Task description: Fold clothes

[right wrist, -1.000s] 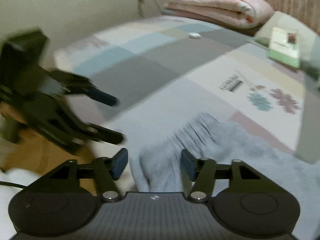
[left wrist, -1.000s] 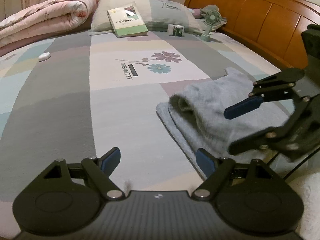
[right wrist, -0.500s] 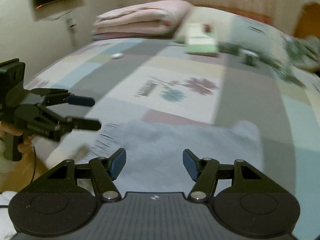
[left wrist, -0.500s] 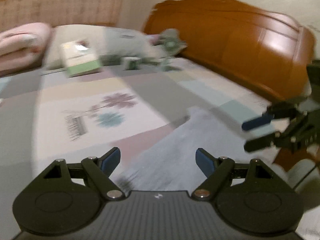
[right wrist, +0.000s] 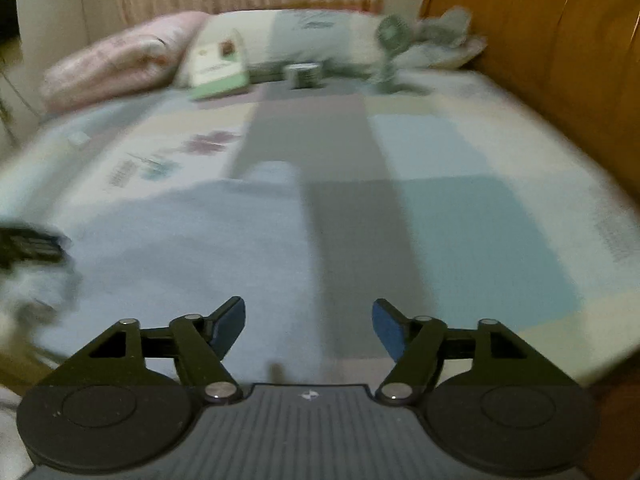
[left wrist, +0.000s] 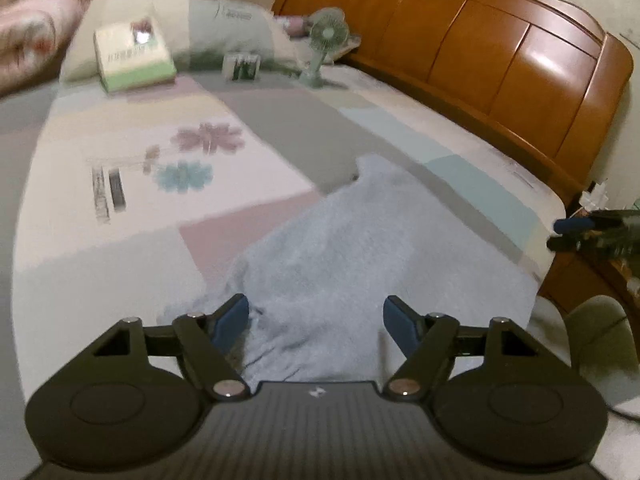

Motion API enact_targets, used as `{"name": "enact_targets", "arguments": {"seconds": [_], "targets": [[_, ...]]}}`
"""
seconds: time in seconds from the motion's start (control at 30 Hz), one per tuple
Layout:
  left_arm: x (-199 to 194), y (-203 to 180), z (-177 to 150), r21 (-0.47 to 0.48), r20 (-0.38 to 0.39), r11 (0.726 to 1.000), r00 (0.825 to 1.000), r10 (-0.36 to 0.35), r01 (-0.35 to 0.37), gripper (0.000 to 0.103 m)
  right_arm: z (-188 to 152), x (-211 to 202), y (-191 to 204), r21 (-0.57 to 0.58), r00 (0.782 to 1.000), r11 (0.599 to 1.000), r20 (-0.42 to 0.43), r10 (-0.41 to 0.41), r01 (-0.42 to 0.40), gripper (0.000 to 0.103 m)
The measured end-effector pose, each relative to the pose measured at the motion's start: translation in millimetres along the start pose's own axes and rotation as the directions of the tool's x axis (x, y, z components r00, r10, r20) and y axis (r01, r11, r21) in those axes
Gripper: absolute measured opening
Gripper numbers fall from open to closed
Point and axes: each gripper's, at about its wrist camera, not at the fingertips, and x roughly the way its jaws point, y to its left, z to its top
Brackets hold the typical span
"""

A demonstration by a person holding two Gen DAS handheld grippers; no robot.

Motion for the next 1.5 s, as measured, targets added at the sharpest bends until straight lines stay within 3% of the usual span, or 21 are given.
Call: {"name": "enact_targets", "arguments": {"seconds": [0.1, 0.23, 0.4, 0.5, 0.6, 0.8, 0.93, 1.0, 1.07, 1.1, 1.23, 1.5], "targets": [[-1.5, -27.2, 15.7, 0.08, 0.018, 0.997, 1.0, -0.015, 0.014, 0.078, -19.5, -4.1, 6.7, -0.152, 0.996, 0.984, 0.01, -0.088, 0.088, 0.086], [11.4, -76.8, 21.3, 0.217, -0.02, 0.975, 0.999, -0.047, 0.05, 0.081, -41.9, 6.0, 19.9, -0.288, 0.995, 0.953, -0.003, -0.097, 0.093, 0.087], [32.7, -123.8, 20.8, 0.316, -0.081, 0.947, 0.996, -0.042, 0.066, 0.082, -52.6, 25.1, 32.4, -0.354, 0.996, 0.932, -0.01, -0.088, 0.079, 0.087], [43.3, -148.4, 19.5, 0.408, -0.122, 0.908, 0.991, -0.05, 0.096, 0.082, -55.9, 31.5, 36.8, -0.38, 0.997, 0.922, -0.011, -0.08, 0.07, 0.087], [54.1, -173.5, 13.8, 0.507, -0.156, 0.855, 0.987, -0.031, 0.106, 0.083, -57.8, 28.9, 34.9, -0.378, 0.996, 0.922, 0.007, -0.09, 0.086, 0.087], [90.0, -212.8, 5.0, 0.654, -0.229, 0.74, 0.973, -0.006, 0.158, 0.083, -64.1, 10.6, 14.9, -0.263, 0.998, 0.962, 0.035, -0.061, 0.068, 0.09], [110.6, -239.8, -8.2, 0.765, -0.224, 0.627, 0.973, 0.047, 0.146, 0.083, -69.2, -1.3, 0.7, -0.174, 0.998, 0.984, 0.052, -0.036, 0.044, 0.091], [117.0, -250.2, -16.2, 0.826, -0.175, 0.554, 0.981, 0.078, 0.103, 0.083, -71.0, -4.3, -1.6, -0.155, 0.998, 0.987, 0.061, -0.031, 0.04, 0.092], [120.9, -256.0, -20.4, 0.867, -0.103, 0.498, 0.988, 0.115, 0.032, 0.082, -72.8, -7.1, -2.5, -0.144, 0.997, 0.989, 0.068, -0.028, 0.037, 0.093], [121.9, -257.1, -19.7, 0.872, -0.082, 0.49, 0.989, 0.127, 0.01, 0.082, -73.8, -8.3, -2.5, -0.144, 0.997, 0.989, 0.072, -0.026, 0.036, 0.093], [115.9, -249.6, -4.5, 0.826, -0.085, 0.564, 0.99, 0.114, 0.006, 0.084, -75.0, -8.9, -1.9, -0.154, 0.996, 0.988, 0.084, -0.01, 0.023, 0.093], [110.8, -240.0, 10.5, 0.774, -0.094, 0.633, 0.992, 0.088, 0.017, 0.084, -65.3, 9.3, 19.3, -0.278, 0.993, 0.959, 0.12, -0.012, 0.045, 0.094]]}}
